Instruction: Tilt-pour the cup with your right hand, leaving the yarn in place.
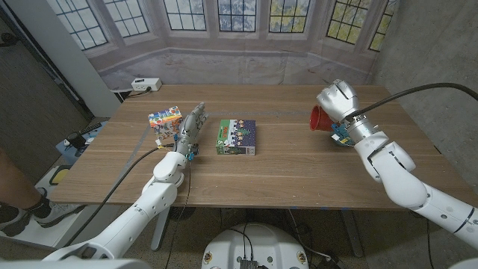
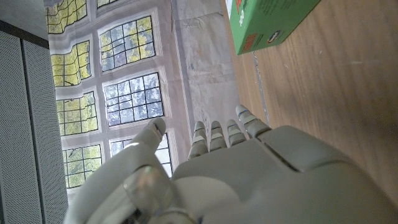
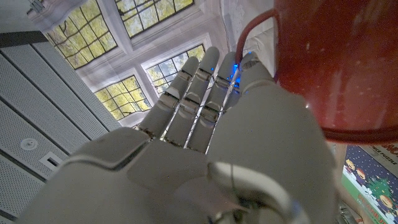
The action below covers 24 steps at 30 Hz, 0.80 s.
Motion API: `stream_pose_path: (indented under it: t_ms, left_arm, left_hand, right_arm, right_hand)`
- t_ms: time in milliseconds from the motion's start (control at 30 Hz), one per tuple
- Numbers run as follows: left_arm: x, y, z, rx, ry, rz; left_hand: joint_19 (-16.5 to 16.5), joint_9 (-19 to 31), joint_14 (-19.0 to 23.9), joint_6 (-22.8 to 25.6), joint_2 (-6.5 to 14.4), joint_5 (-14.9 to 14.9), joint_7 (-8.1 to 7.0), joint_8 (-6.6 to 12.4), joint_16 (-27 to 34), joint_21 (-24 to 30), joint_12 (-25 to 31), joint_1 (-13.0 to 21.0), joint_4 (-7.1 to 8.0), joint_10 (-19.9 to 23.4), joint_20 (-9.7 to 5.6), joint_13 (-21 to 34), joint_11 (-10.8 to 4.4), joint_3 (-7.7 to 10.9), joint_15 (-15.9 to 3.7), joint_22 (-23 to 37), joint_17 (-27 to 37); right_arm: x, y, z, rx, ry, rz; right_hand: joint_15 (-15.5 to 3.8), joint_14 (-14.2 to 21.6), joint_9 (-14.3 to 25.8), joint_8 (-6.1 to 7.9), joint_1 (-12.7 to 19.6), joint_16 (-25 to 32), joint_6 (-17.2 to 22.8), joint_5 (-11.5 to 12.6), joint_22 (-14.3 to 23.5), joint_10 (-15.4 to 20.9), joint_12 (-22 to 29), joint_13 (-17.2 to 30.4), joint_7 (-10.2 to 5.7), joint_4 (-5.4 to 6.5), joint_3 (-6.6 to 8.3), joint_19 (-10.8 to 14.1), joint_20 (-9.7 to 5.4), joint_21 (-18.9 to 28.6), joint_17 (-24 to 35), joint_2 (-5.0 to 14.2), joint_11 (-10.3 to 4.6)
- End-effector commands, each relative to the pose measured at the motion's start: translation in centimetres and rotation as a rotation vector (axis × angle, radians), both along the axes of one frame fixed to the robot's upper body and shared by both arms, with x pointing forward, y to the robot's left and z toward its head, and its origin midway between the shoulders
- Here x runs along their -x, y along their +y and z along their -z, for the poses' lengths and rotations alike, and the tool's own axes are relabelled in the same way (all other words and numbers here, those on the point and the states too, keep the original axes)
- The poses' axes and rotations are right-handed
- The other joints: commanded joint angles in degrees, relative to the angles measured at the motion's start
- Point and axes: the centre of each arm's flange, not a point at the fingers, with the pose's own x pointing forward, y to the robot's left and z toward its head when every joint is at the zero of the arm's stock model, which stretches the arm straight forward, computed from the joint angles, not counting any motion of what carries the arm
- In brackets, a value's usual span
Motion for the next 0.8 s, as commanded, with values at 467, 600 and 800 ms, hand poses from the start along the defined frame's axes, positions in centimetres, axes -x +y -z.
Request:
stream_pose_path:
  t_ms: [467,600,800]
  left_arm:
    - [0.5,0.0,-0.7,-0.026,0.002,0.032]
    - [0.5,0.2,-0.9,-0.031,0.001,0.034]
    - [0.6,0.4,-1.0,-0.039,0.004,0.036]
  left_hand:
    - [0.15,0.19,0.07,0.71,-0.02,0.26,0.20,0.05,0.32,-0.03,0.20,0.52,-0.28,0.24,0.11,0.14,0.19,-0.09,0.53,0.12,0.24]
    - [0.15,0.20,0.06,0.69,-0.03,0.25,0.18,0.04,0.32,-0.03,0.22,0.52,-0.27,0.29,0.08,0.14,0.23,-0.12,0.51,0.12,0.24]
    - [0.15,0.20,0.12,0.73,-0.05,0.26,0.20,0.03,0.33,-0.03,0.21,0.55,-0.28,0.31,0.08,0.15,0.23,-0.15,0.48,0.12,0.23]
  right_arm:
    - [-0.7,1.7,0.5,-0.292,-0.060,-0.085]
    - [-0.8,2.0,0.8,-0.339,-0.065,-0.102]
    - [-0.8,2.4,1.1,-0.409,-0.071,-0.128]
  right_hand:
    - [-5.10,1.42,0.25,0.52,0.61,-0.08,0.91,0.22,0.11,1.50,0.30,0.19,0.32,-0.19,-0.17,1.01,-3.67,0.18,0.32,0.35,-0.42]
    - [-4.98,1.45,0.25,0.50,0.54,-0.17,0.92,0.18,0.11,1.52,0.25,0.21,0.45,-0.14,-0.20,1.08,-3.69,0.18,0.29,0.34,-0.34]
    - [-5.03,1.64,0.24,0.45,0.51,-0.19,0.91,0.15,0.10,1.53,0.21,0.25,0.57,-0.12,-0.22,1.22,-3.69,0.21,0.31,0.36,-0.36]
